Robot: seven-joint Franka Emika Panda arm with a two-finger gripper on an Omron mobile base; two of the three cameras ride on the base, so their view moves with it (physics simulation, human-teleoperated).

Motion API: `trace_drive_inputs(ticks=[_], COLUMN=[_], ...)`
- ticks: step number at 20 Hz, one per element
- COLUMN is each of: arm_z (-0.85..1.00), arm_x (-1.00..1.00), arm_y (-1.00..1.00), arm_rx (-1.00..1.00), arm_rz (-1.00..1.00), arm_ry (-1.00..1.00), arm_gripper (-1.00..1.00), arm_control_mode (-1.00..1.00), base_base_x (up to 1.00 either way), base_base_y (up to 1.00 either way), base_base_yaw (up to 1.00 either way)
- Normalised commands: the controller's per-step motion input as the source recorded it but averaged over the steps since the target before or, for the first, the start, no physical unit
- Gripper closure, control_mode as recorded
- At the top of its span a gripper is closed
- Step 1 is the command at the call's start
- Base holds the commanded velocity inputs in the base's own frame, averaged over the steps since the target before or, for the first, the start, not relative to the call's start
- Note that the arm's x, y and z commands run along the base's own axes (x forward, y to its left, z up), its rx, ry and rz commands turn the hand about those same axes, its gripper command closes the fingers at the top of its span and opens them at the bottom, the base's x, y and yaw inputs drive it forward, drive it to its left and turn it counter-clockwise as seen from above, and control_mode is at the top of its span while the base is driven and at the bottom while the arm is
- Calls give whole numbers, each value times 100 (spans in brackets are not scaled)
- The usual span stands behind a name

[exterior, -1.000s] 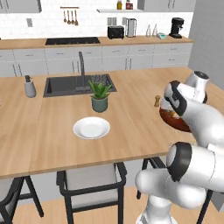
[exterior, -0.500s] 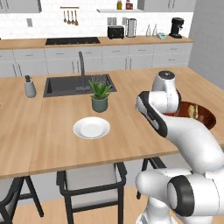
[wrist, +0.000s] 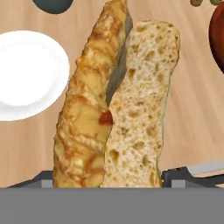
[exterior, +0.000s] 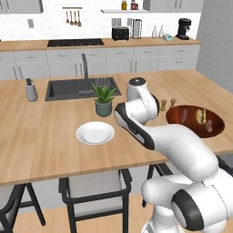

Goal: Place one bun and one sausage from the bowl on each plate.

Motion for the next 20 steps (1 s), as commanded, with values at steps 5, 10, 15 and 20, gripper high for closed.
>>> trace_drive_inputs(ticks=[5,10,15,20], arm_z=[-3,-30,-59,-58], arm_x=[5,29,57,60], arm_y=[100,95,68,39], arm_rx=[0,7,11,11], arm_rz=[2,1,0,0], arm_ry=[15,16,12,6], arm_gripper=[100,100,100,100], arm_control_mode=[-100,-100,-100,-100], base_base_x=[0,0,0,0], base_base_y=[0,0,0,0], base_base_yaw=[0,0,0,0])
